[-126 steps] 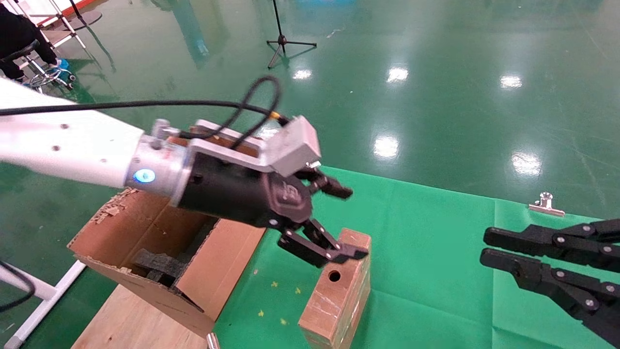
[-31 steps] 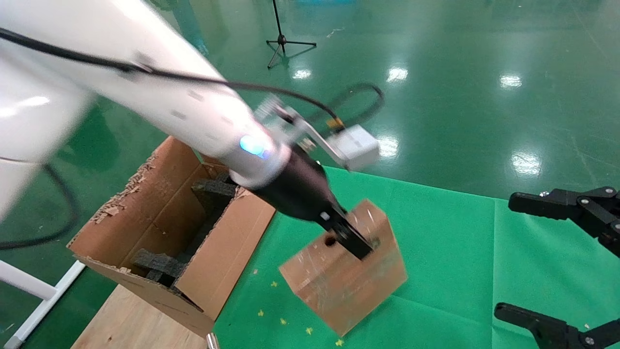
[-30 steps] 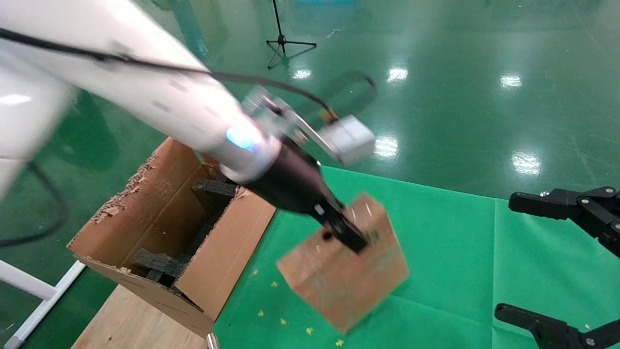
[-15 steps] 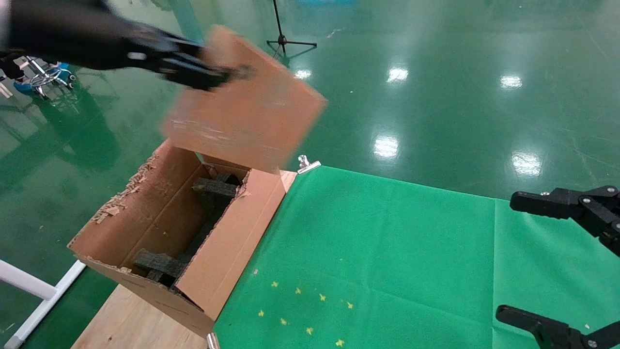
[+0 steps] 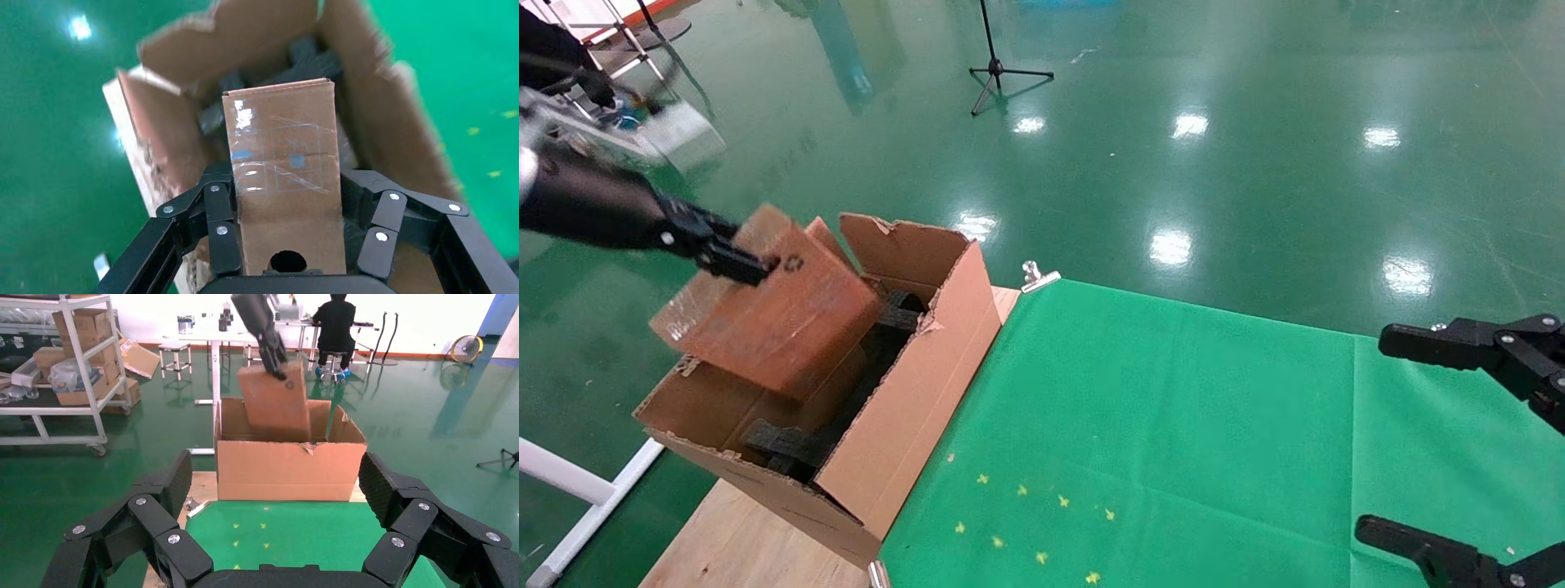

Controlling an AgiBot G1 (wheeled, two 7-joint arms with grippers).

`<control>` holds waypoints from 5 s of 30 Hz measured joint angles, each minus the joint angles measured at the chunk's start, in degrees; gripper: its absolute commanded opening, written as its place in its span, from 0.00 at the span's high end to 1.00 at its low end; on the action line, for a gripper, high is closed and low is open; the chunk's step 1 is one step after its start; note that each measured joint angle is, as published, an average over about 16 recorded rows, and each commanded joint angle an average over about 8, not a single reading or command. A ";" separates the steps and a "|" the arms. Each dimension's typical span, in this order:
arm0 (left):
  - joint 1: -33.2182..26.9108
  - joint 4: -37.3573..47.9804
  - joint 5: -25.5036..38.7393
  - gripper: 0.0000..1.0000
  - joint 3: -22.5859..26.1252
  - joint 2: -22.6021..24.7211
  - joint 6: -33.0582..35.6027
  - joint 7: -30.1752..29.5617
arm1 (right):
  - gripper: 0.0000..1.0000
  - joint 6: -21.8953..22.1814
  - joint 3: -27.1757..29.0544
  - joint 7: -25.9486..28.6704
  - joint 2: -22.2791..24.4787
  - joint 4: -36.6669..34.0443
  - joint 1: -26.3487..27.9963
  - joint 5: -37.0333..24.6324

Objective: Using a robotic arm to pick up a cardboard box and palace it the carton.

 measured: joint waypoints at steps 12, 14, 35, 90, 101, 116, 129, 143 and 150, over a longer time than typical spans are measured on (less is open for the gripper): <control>4.93 16.49 2.14 1.00 1.14 5.29 -13.42 8.20 | 0.00 0.01 -0.02 -0.01 0.01 0.00 0.00 0.01; 5.52 18.34 2.26 1.00 1.15 5.87 -15.67 8.85 | 0.00 0.01 -0.02 -0.01 0.01 0.00 0.00 0.01; 15.22 28.00 0.57 1.00 -0.27 9.02 -27.82 6.30 | 0.00 0.02 -0.05 -0.02 0.02 0.00 0.01 0.03; 24.10 22.38 -11.63 0.00 -8.55 6.80 -27.51 6.95 | 0.00 0.06 -0.08 -0.05 0.04 -0.03 0.01 0.07; 26.30 14.83 -26.56 0.00 -17.34 -0.92 -12.88 15.25 | 0.00 0.06 -0.09 -0.06 0.05 -0.04 0.01 0.09; 29.49 10.10 -31.07 0.00 -20.17 -2.34 -10.29 17.55 | 0.00 0.08 -0.09 -0.07 0.05 -0.06 0.01 0.10; 36.08 -1.53 -36.43 0.00 -25.11 -2.22 -7.68 17.80 | 0.00 0.08 -0.11 -0.08 0.06 -0.07 0.02 0.11; 43.61 -14.90 -42.57 0.00 -30.76 -2.10 -4.70 18.13 | 0.00 0.08 -0.13 -0.09 0.06 -0.07 0.02 0.12; 47.19 -21.26 -45.50 0.00 -33.46 -2.04 -3.28 18.29 | 0.00 0.09 -0.14 -0.09 0.07 -0.08 0.02 0.12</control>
